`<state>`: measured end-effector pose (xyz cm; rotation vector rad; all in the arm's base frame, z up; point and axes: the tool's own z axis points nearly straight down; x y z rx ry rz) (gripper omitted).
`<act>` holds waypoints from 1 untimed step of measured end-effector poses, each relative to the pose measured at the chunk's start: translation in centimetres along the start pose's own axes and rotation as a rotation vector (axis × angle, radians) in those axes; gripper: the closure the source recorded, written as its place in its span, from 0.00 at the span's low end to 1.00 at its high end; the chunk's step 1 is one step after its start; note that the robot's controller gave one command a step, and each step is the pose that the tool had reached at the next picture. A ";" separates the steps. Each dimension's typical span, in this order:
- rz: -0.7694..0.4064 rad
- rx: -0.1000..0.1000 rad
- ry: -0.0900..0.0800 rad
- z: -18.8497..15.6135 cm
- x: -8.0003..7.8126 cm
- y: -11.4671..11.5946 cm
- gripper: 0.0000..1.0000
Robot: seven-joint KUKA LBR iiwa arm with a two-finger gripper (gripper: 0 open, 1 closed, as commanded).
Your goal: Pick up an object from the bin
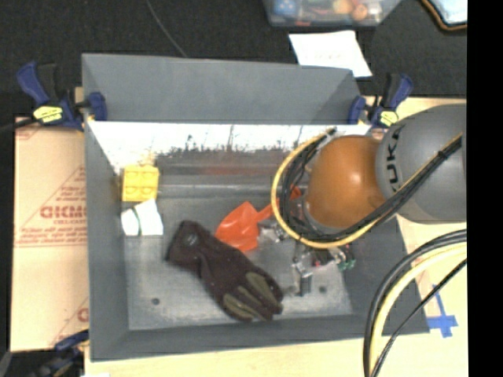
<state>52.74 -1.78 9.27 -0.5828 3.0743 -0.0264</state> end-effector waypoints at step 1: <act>-0.116 0.004 -0.010 -1.4 -2.0 0.2 0.00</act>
Offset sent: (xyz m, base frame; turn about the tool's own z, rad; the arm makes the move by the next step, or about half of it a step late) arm 0.0116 0.0380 -0.0227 0.1430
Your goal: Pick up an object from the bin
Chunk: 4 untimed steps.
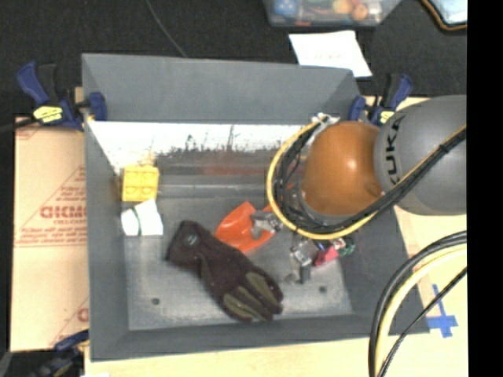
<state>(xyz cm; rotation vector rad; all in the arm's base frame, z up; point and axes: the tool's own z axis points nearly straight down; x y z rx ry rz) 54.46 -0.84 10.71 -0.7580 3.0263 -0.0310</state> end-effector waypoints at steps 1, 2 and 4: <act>0.260 0.002 -0.011 3.3 -0.8 2.5 0.00; 0.066 0.004 -0.008 2.6 -3.8 1.2 0.00; 0.321 0.000 -0.012 3.6 -6.9 2.1 1.00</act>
Offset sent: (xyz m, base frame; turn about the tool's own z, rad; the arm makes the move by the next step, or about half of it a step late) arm 0.0253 0.0293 -0.0272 0.0655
